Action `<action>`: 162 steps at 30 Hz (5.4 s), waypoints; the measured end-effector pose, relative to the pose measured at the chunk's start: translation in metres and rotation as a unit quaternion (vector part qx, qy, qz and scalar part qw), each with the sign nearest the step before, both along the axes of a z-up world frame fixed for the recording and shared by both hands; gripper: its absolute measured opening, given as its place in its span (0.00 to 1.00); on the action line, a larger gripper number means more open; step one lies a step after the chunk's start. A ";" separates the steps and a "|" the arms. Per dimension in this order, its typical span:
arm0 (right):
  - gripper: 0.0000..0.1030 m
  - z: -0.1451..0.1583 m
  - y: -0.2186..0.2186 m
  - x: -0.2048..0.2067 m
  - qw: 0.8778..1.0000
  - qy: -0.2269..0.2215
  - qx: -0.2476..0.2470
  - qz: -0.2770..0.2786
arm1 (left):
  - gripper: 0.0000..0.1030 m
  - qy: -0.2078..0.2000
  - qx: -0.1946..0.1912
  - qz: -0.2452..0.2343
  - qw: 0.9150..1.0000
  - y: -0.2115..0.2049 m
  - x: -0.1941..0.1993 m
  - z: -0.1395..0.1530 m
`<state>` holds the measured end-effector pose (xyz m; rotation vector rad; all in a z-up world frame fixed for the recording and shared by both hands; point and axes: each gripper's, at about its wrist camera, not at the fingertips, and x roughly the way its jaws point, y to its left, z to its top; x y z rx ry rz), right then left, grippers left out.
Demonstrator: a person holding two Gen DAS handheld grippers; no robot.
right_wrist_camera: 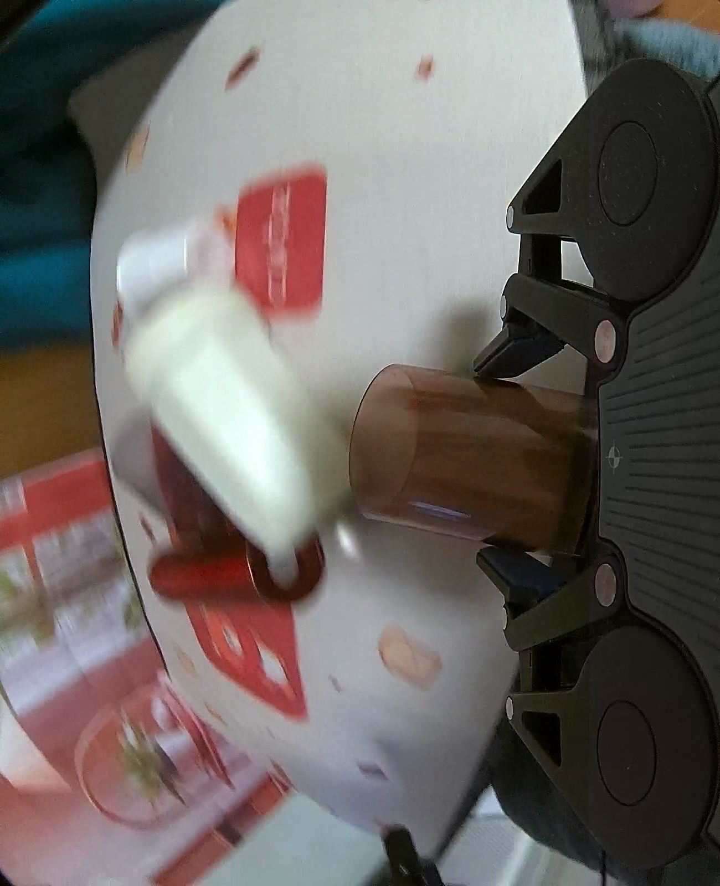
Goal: Flip cup upright
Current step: 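Reach the right tool to the brown cup lying on its side and grasp it, then grasp the brown cup with the left tool while the right tool releases it, then rotate the held brown cup upright with the left tool, rim up, then lower the brown cup onto the mat and open the left tool, then withdraw the left tool up and away from the upright cup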
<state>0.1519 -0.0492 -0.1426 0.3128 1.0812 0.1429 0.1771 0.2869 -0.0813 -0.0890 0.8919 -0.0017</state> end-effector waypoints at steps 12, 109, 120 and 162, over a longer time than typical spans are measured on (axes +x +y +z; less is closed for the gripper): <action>0.62 0.011 0.105 0.062 0.990 -0.028 0.015 0.136 | 1.00 0.001 -0.027 0.050 0.998 0.026 -0.003 -0.001; 0.99 0.012 0.048 -0.012 0.995 -0.084 -0.046 0.012 | 0.67 -0.059 0.030 -0.059 0.996 -0.072 0.029 -0.031; 0.99 0.012 0.048 -0.011 0.996 -0.081 -0.043 0.010 | 0.67 -0.021 0.011 -0.043 0.999 -0.068 0.019 -0.032; 1.00 0.024 0.049 -0.016 0.995 -0.084 -0.044 0.010 | 0.95 0.062 -0.061 -0.047 0.995 -0.049 0.040 -0.050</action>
